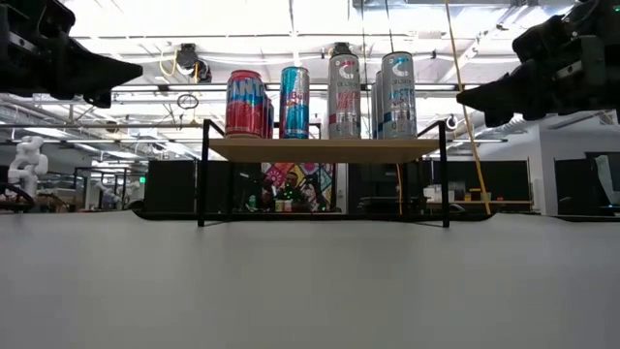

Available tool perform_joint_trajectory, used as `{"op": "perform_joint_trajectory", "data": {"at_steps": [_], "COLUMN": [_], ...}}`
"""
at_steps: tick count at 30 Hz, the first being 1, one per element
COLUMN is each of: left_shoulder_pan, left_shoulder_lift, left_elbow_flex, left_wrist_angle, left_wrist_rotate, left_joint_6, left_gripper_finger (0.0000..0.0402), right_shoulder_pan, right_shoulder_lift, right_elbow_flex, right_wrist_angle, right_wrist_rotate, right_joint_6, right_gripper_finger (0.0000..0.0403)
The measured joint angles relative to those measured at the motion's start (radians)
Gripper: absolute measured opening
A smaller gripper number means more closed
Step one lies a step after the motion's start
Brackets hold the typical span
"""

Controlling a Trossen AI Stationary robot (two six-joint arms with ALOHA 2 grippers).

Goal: Place canned beverage on shelf
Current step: Return to Home Position

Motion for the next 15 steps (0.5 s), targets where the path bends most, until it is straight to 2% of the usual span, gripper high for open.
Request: {"op": "perform_joint_trajectory", "data": {"at_steps": [3,7,15], "left_shoulder_pan": [0.025,0.055,0.111], "left_shoulder_lift": [0.000,0.000,0.000], "left_elbow_flex": [0.000,0.000,0.000], "left_wrist_angle": [0.000,-0.002,-0.022], "left_wrist_rotate": [0.013,0.044,0.075], "left_joint_6": [0.014,0.016,-0.008], "left_gripper_finger": [0.0000,0.0000,0.0000], "right_shoulder_pan": [0.001,0.001,0.001], "right_shoulder_lift": [-0.010,-0.028,-0.067], "right_elbow_flex": [0.000,-0.001,-0.002], "right_wrist_angle": [-0.015,-0.064,-0.133], "right_wrist_rotate": [0.007,0.101,0.102], "right_joint_6": [0.001,-0.002,-0.006], "right_gripper_finger": [0.0000,0.0000,0.0000]}}
